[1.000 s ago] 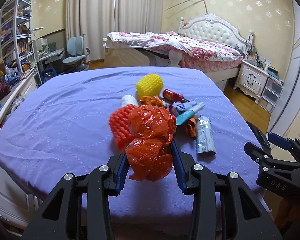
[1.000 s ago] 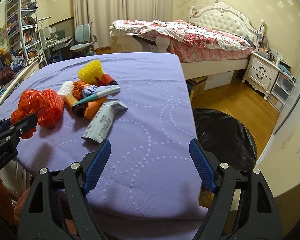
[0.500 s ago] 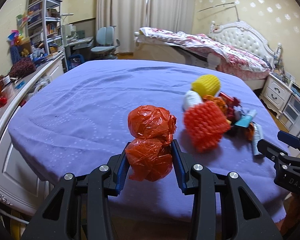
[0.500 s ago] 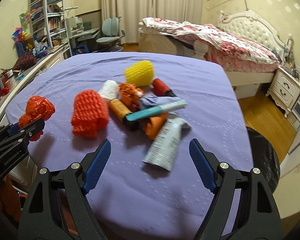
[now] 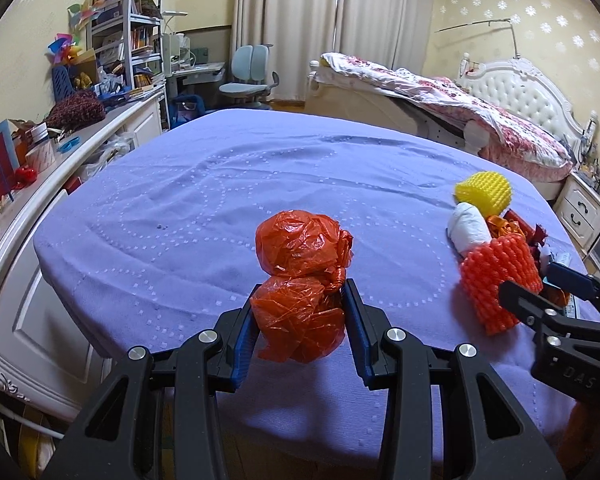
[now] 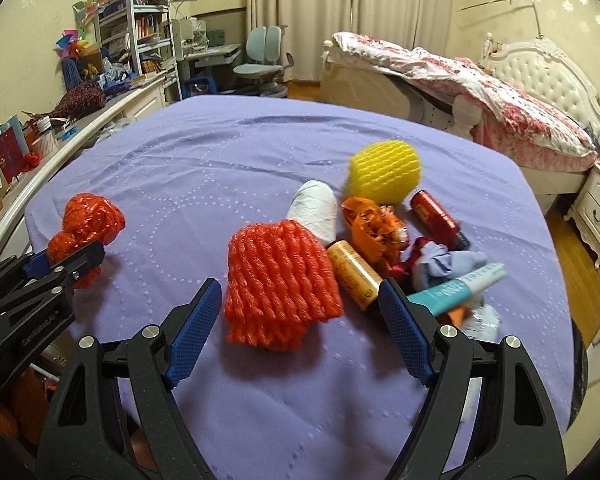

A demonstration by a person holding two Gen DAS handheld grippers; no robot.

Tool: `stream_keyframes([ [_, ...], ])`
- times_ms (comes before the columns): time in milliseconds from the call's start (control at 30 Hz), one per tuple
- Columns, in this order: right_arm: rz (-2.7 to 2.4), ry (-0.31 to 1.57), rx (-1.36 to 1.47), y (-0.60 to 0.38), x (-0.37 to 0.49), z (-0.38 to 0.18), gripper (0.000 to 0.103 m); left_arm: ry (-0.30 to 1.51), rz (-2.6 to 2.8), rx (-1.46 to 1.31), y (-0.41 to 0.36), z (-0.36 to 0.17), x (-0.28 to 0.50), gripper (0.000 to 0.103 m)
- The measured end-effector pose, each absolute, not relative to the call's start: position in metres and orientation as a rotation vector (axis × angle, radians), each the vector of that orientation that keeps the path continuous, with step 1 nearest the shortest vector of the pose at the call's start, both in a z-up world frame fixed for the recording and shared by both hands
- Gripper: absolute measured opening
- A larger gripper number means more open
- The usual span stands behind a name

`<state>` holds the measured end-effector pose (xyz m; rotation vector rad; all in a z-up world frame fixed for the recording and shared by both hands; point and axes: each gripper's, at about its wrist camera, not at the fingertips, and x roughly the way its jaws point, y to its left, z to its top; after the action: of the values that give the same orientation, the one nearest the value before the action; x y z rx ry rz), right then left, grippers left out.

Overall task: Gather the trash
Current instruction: 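Grasp the orange foam net with the right tool, then carry both items to the black bin and open both tools over it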

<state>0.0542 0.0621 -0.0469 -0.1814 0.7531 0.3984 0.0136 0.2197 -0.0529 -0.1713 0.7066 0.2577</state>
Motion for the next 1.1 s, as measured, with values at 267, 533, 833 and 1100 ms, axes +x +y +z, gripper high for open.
stream_keyframes([
  [267, 0.444, 0.833, -0.162, 0.068, 0.063, -0.069, 0.045, 0.727, 0.245, -0.188, 0.218, -0.060, 0.015, 0.041],
  [533, 0.452, 0.793, -0.131, 0.056, 0.054, -0.059, 0.043, 0.725, 0.210, -0.185, 0.208, -0.057, 0.015, 0.041],
  [833, 0.411, 0.746, -0.102, 0.013, 0.038, -0.038, 0.043, 0.705, 0.136, -0.166, 0.177, -0.044, 0.014, 0.041],
  [1100, 0.275, 0.698, -0.065, -0.048, 0.030, -0.026, 0.043, 0.684, 0.030, -0.127, 0.129, -0.033, 0.021, 0.041],
])
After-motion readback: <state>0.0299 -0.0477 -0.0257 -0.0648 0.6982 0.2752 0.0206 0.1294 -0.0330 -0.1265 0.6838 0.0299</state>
